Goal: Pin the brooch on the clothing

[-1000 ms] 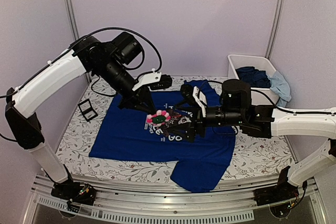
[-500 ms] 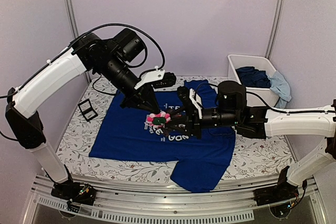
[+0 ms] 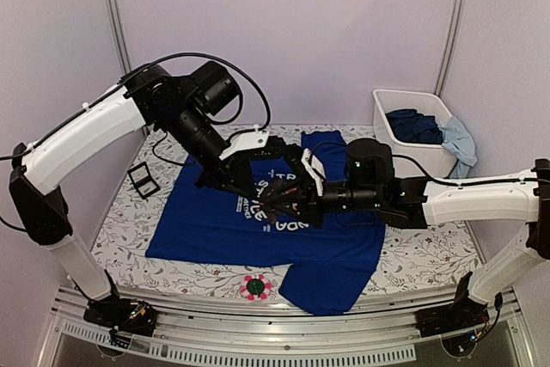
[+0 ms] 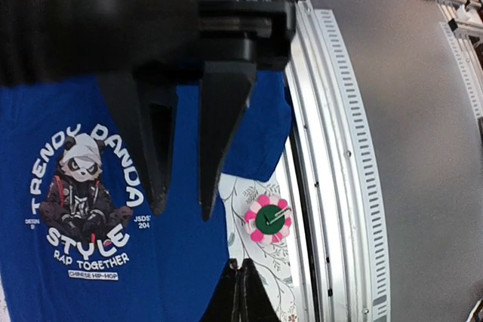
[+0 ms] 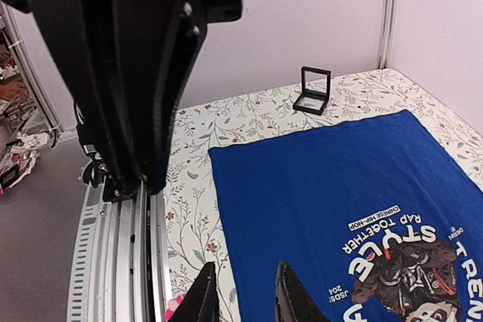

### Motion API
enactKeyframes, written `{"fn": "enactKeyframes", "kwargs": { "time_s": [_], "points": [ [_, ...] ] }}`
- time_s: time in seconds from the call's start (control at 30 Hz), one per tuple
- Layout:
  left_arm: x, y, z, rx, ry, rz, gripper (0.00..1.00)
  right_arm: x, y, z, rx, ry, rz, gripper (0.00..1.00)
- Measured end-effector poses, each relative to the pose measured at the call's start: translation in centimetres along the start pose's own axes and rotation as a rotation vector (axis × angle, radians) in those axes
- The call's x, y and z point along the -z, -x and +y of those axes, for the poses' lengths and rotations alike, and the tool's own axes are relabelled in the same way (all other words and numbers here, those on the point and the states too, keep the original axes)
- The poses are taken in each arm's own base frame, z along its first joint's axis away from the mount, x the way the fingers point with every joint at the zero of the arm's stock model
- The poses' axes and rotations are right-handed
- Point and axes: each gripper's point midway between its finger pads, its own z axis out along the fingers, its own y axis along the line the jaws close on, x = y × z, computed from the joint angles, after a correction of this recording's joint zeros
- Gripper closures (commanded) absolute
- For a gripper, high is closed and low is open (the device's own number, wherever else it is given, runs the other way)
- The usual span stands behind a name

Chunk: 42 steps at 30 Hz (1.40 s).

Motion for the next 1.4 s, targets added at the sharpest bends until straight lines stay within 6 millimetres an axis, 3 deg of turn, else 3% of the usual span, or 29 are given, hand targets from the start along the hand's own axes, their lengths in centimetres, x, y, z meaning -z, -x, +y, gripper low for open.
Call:
{"fn": "enactKeyframes", "kwargs": {
  "time_s": [0.03, 0.1, 0.2, 0.3, 0.4, 0.5, 0.63, 0.9, 1.13, 1.2, 1.4],
  "points": [
    [-0.5, -0.9, 0.0, 0.011, -0.007, 0.023, 0.58, 0.0, -0.3, -0.4, -0.013, -0.021, 0.011, 0.73],
    [-2.0, -3.7, -0.4, 0.055, -0.036, 0.092, 0.44, 0.1, -0.9, -1.2, -0.047, -0.065, 0.034, 0.72],
    [-4.9, -9.0, -1.6, 0.138, -0.102, 0.221, 0.35, 0.3, -2.0, -2.3, -0.11, -0.121, 0.07, 0.71],
    [-7.9, -13.3, -3.2, 0.186, -0.16, 0.333, 0.32, 0.5, -3.1, -3.0, -0.182, -0.159, 0.107, 0.7],
    [-10.6, -16.0, -4.8, 0.155, -0.183, 0.425, 0.29, 0.9, -4.8, -3.5, -0.269, -0.2, 0.157, 0.7],
    [-12.5, -17.0, -6.1, 0.066, -0.19, 0.461, 0.27, 1.4, -6.9, -3.9, -0.351, -0.248, 0.2, 0.7],
    [-14.4, -16.9, -6.2, -0.043, -0.186, 0.431, 0.27, 3.2, -9.7, -4.5, -0.457, -0.327, 0.248, 0.7],
    [-17.5, -15.4, -4.1, -0.279, -0.153, 0.328, 0.35, 4.6, -9.1, -4.7, -0.544, -0.37, 0.204, 0.69],
    [-20.4, -18.5, -3.9, -0.454, -0.2, 0.452, 0.34, 4.7, -9.1, -4.7, -0.57, -0.374, 0.2, 0.69],
    [-20.6, -18.6, -3.7, -0.478, -0.199, 0.458, 0.4, 4.7, -9.1, -4.7, -0.575, -0.374, 0.199, 0.69],
    [-21.0, -18.3, -3.0, -0.522, -0.178, 0.463, 0.73, 4.8, -9.7, -4.7, -0.581, -0.377, 0.21, 0.69]
  ]
}}
